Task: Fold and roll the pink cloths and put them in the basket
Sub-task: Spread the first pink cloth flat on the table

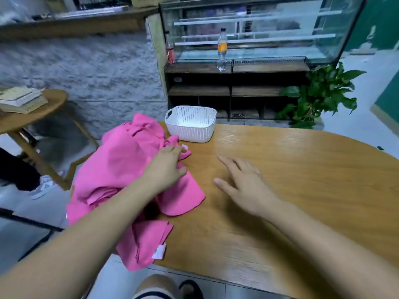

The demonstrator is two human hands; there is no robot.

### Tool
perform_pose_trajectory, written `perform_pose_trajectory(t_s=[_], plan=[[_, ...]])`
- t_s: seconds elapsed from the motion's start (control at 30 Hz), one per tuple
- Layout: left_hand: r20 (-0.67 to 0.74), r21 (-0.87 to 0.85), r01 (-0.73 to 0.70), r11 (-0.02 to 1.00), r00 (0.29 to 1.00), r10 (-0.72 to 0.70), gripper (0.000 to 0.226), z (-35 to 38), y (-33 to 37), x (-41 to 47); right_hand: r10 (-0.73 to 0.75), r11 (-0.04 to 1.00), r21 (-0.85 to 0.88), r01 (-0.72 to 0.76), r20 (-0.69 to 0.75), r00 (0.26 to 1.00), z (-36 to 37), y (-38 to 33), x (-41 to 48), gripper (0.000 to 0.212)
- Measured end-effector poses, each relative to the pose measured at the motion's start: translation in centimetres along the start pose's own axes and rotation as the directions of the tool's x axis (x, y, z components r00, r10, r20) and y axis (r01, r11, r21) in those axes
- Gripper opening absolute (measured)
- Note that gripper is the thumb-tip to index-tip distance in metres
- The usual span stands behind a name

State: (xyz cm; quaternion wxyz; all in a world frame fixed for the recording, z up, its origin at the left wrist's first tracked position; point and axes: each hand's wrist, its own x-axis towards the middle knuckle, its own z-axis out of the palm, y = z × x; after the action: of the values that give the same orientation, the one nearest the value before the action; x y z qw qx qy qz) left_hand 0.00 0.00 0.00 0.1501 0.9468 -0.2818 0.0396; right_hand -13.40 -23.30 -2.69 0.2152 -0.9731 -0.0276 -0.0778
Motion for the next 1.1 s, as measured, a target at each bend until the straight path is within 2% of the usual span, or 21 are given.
perform_pose_trajectory(t_s=[0.07, 0.2, 0.43, 0.5, 0.57, 0.63, 0.73, 0.83, 0.9, 0.97, 1.03, 1.1], plan=[[-0.022, 0.03, 0.08, 0.996, 0.997, -0.079, 0.051, 0.5, -1.1, 2.3, -0.005, 1.0, 0.022, 0.005, 0.0, 1.0, 1.2, 0.2, 2.1, 0.07], [0.011, 0.125, 0.216, 0.968, 0.976, -0.219, 0.066, 1.5, -3.2, 6.6, -0.034, 0.999, 0.038, 0.033, 0.02, 0.999, 3.8, 0.3, 5.9, 0.066], [-0.027, 0.303, 0.244, 0.921, 0.968, -0.248, 0.056, 2.9, -4.3, 7.8, -0.076, 0.996, 0.052, 0.078, -0.024, 0.997, 5.8, 0.2, 6.6, 0.061], [-0.051, 0.285, 0.248, 0.926, 0.969, -0.244, 0.047, 2.7, -4.4, 7.7, -0.07, 0.996, 0.054, 0.071, -0.017, 0.997, 6.1, 0.2, 6.0, 0.061], [-0.109, 0.249, 0.253, 0.935, 0.966, -0.233, 0.027, 2.6, -4.4, 8.2, -0.076, 0.995, 0.064, 0.077, -0.019, 0.997, 6.3, 0.4, 5.7, 0.061], [-0.154, 0.212, 0.255, 0.943, 0.962, -0.226, 0.021, 2.4, -4.3, 9.1, -0.096, 0.993, 0.062, 0.098, -0.04, 0.995, 6.2, 0.7, 6.4, 0.059], [-0.206, 0.07, 0.253, 0.965, 0.95, -0.234, 0.007, 1.7, -3.8, 10.9, -0.094, 0.988, 0.113, 0.102, -0.076, 0.993, 6.2, 1.2, 9.1, 0.054], [-0.195, -0.253, 0.249, 0.935, 0.933, -0.302, 0.01, 0.3, -2.8, 11.6, -0.088, 0.973, 0.205, 0.107, -0.1, 0.991, 5.6, 1.1, 11.9, 0.047], [-0.132, -0.477, 0.236, 0.847, 0.933, -0.335, 0.013, -1.2, -1.4, 11.1, -0.076, 0.942, 0.316, 0.112, -0.124, 0.989, 4.6, 0.2, 13.0, 0.04], [-0.055, -0.668, 0.229, 0.708, 0.934, -0.354, 0.01, -2.9, 0.4, 10.2, -0.044, 0.887, 0.451, 0.103, -0.139, 0.989, 3.2, -0.9, 13.5, 0.034], [0.0, -0.768, 0.217, 0.603, 0.941, -0.338, 0.005, -4.6, 1.8, 9.4, -0.001, 0.817, 0.572, 0.071, -0.122, 0.993, 1.9, -1.9, 13.5, 0.032], [0.023, -0.801, 0.2, 0.565, 0.952, -0.304, 0.004, -6.0, 2.3, 8.7, 0.036, 0.737, 0.674, 0.05, -0.113, 0.993, 1.0, -2.6, 13.4, 0.036]])
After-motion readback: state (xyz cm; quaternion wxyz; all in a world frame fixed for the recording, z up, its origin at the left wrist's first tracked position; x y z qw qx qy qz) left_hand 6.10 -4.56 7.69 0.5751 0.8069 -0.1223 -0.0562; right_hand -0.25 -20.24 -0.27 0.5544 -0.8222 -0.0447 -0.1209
